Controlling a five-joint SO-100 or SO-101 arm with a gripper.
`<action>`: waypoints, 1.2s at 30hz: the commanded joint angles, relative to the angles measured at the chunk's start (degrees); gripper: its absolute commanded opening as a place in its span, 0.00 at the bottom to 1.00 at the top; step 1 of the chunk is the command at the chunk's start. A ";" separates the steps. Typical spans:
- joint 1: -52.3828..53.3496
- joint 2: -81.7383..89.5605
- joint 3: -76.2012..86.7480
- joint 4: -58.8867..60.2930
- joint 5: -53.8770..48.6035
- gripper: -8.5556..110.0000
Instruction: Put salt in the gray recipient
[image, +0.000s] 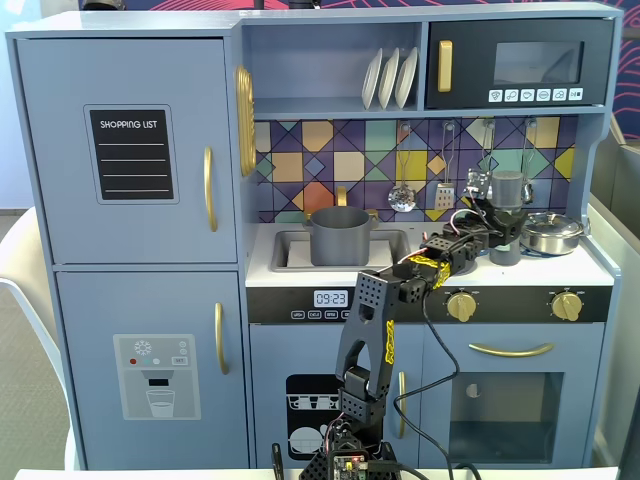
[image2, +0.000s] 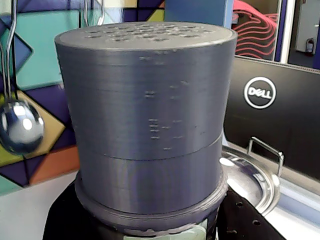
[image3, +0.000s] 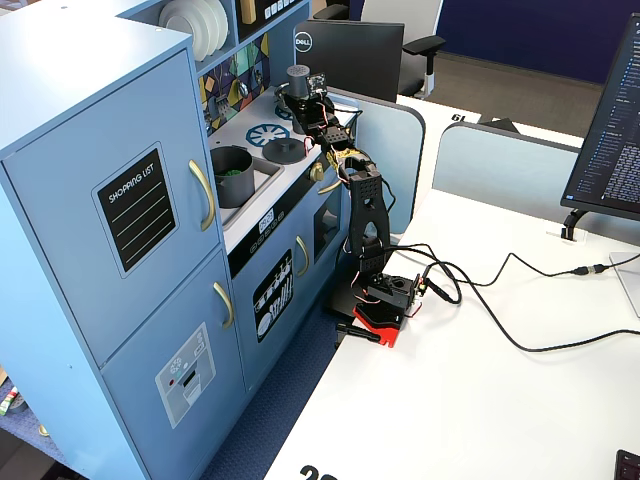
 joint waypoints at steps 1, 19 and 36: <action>-1.58 13.89 -5.98 6.86 8.35 0.07; -37.62 31.38 -19.34 58.54 99.49 0.07; -50.10 30.23 -11.78 39.29 143.53 0.07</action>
